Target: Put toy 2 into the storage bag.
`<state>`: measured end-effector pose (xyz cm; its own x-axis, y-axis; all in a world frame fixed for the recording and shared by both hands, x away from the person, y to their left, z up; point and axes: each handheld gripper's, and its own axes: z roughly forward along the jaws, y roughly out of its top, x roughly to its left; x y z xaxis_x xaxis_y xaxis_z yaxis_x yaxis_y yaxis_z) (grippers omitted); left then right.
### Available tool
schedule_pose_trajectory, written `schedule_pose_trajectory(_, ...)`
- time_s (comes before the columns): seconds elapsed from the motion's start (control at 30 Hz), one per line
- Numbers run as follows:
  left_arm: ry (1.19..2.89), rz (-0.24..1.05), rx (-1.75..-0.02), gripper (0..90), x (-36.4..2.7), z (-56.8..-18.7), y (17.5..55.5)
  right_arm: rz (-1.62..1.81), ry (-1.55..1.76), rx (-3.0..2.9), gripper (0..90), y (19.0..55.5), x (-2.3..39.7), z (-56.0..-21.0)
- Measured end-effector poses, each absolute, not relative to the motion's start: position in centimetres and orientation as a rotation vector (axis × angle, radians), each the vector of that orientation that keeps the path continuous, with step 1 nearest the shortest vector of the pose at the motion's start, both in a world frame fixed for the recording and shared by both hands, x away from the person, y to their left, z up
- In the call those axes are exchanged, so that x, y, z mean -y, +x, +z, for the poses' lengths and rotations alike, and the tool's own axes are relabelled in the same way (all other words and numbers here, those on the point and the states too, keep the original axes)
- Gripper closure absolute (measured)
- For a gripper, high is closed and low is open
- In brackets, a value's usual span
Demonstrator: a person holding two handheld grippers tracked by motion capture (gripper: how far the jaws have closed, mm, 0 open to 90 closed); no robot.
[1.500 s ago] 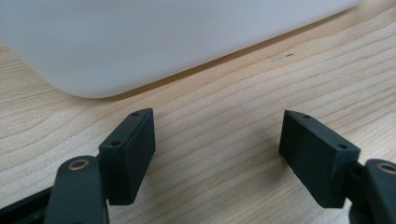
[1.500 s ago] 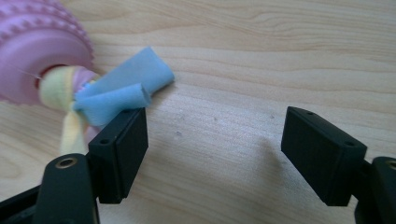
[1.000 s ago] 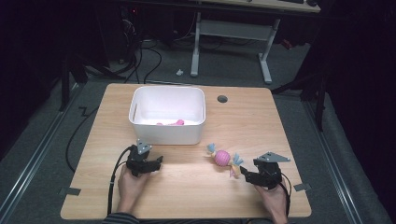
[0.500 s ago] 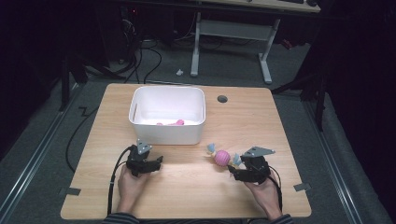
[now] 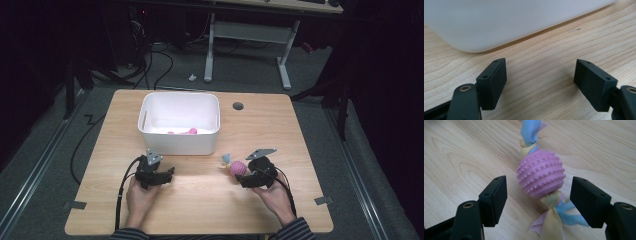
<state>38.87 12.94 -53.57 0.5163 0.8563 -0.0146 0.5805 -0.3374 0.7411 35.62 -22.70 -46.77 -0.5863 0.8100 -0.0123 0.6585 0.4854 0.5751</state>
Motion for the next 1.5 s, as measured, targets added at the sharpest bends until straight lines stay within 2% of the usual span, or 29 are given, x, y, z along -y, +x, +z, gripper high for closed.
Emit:
schedule_pose_trajectory(0.3,2.051,0.496,-1.169,26.6,-12.9,-53.6,38.9,0.686,1.265,-2.497,27.6,37.1,21.9,-48.0)
schedule_pose_trajectory(0.47,2.053,0.497,-1.168,26.4,-12.9,-53.6,38.9,0.676,1.248,-2.491,34.4,37.3,21.7,-48.4)
schedule_pose_trajectory(0.73,2.053,0.501,-1.167,26.4,-12.9,-53.6,38.9,0.698,1.251,-2.481,35.6,37.2,21.9,-48.5)
schedule_pose_trajectory(1.5,2.052,0.499,-1.167,26.3,-12.9,-53.6,38.9,0.954,1.289,-2.449,36.4,36.2,24.5,-45.6)
